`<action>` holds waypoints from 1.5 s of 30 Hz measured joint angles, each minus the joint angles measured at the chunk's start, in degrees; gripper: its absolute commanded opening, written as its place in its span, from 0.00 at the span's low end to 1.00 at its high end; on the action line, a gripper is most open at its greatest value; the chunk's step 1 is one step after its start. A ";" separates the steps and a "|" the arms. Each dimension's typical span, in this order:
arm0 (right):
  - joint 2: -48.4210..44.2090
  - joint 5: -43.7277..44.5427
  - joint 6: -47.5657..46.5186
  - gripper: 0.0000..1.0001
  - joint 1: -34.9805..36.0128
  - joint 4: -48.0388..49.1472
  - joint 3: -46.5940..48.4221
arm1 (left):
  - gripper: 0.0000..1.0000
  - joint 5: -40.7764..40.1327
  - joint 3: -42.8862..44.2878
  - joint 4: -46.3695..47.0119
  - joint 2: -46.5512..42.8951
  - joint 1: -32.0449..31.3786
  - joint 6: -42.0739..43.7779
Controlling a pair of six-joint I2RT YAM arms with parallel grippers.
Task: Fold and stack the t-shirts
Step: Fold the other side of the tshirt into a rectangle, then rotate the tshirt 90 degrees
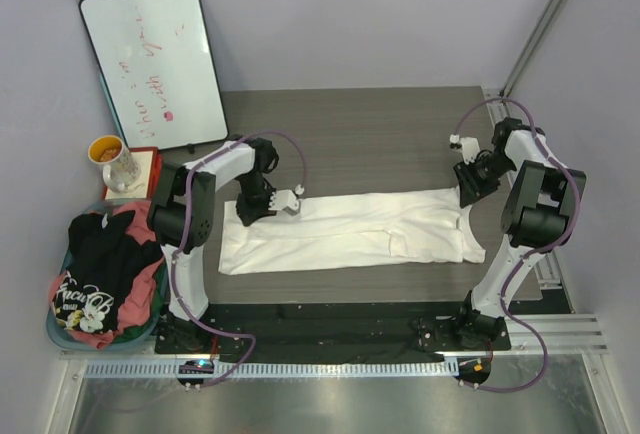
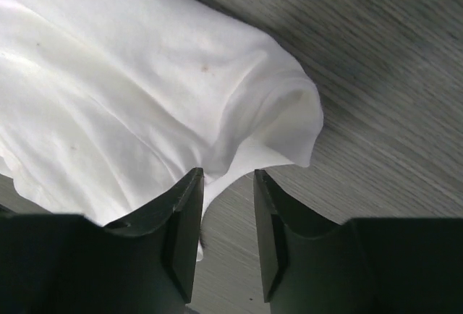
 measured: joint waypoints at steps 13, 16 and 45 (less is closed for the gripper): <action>-1.95 -2.47 -2.89 0.24 -0.13 -2.34 6.99 | 0.44 -0.39 6.10 -3.89 -0.33 0.02 -0.28; -0.94 -4.50 -1.05 0.10 -0.13 -2.19 11.54 | 0.00 -0.39 8.33 -3.76 -1.09 0.02 -0.31; 5.44 -4.02 0.37 0.03 1.81 1.70 3.23 | 0.00 -3.63 8.76 -1.38 5.38 0.39 -0.26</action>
